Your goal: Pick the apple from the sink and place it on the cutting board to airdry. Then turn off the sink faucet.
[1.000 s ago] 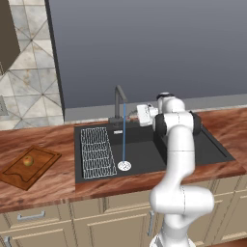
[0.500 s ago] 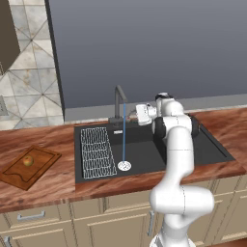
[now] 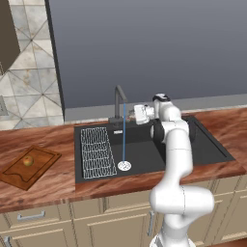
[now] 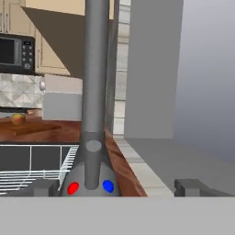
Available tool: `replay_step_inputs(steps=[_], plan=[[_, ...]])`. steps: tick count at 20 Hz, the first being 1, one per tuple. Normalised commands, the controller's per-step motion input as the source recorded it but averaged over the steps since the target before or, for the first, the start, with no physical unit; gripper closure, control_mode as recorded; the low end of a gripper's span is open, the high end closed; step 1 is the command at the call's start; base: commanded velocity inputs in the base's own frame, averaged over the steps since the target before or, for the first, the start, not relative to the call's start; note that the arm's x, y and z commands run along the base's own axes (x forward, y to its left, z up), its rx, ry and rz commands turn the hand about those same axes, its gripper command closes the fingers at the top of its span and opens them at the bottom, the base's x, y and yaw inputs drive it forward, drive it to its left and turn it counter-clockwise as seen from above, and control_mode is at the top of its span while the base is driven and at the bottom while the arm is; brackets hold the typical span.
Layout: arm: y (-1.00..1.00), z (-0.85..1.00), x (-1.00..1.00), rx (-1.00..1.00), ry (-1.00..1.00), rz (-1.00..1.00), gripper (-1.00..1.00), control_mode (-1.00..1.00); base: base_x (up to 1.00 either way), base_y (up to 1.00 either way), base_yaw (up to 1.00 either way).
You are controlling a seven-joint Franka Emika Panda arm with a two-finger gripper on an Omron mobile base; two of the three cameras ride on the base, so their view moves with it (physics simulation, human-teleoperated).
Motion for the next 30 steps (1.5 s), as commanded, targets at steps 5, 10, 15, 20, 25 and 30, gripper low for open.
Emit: replay_step_inputs(steps=[5,10,15,20,25,30], plan=[[0.3,-0.01,0.18,0.0,0.01,0.03,-1.0,-1.0,0.0,0.0,0.0],[0.66,0.0,0.08,0.0,0.0,0.04,-1.0,-1.0,0.0,0.0,0.0],[0.97,0.0,0.01,0.0,0.0,0.03,-1.0,-1.0,0.0,0.0,0.0],[1.0,0.0,0.0,-0.04,0.0,0.04,-1.0,-1.0,0.0,0.0,0.0],[1.0,0.0,0.02,-0.07,0.0,0.05,-1.0,-1.0,0.0,0.0,0.0],[1.0,0.01,0.07,-0.06,0.0,0.07,-1.0,-1.0,0.0,0.0,0.0]])
